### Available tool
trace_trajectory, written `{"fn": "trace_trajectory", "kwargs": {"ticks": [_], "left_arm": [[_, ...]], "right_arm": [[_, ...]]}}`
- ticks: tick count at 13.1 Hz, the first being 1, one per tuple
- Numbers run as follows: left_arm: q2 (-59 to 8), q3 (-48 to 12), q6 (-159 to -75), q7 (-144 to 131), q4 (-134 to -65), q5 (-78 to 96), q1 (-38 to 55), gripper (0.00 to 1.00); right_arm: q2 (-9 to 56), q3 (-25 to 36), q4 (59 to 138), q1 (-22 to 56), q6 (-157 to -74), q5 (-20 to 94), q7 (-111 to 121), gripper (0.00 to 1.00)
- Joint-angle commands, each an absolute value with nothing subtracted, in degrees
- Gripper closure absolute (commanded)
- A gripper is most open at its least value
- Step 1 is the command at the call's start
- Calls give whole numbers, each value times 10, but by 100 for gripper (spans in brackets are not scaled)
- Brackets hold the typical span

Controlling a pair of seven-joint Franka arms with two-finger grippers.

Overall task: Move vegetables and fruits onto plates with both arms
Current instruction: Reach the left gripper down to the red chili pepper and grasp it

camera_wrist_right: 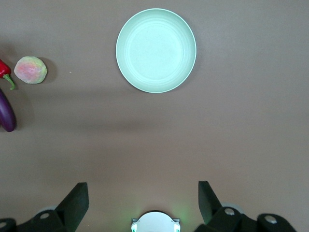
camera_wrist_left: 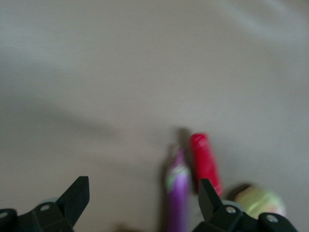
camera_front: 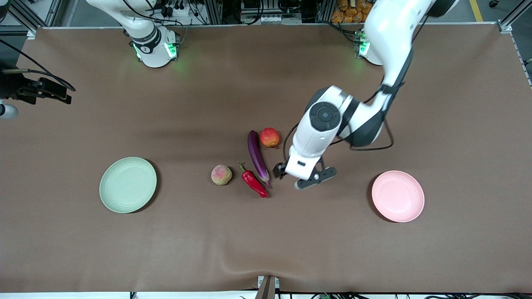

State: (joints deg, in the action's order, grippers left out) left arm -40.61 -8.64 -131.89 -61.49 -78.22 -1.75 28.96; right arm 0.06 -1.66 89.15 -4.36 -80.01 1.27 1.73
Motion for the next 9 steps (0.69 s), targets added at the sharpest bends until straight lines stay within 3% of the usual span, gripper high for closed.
{"fn": "trace_trajectory", "kwargs": {"ticks": [1, 6, 9], "left_arm": [[-484, -71, -1402, -670, -714, -28, 306, 0], [-574, -32, -1512, -671, -669, -26, 353, 1], [-595, -31, -1525, -661, -657, -26, 366, 2]], "right_arm": [[-3, -24, 890, -54, -796, 18, 17, 0], [-3, -24, 889, -54, -795, 18, 17, 0], [-3, -24, 889, -54, -795, 18, 17, 0]]}}
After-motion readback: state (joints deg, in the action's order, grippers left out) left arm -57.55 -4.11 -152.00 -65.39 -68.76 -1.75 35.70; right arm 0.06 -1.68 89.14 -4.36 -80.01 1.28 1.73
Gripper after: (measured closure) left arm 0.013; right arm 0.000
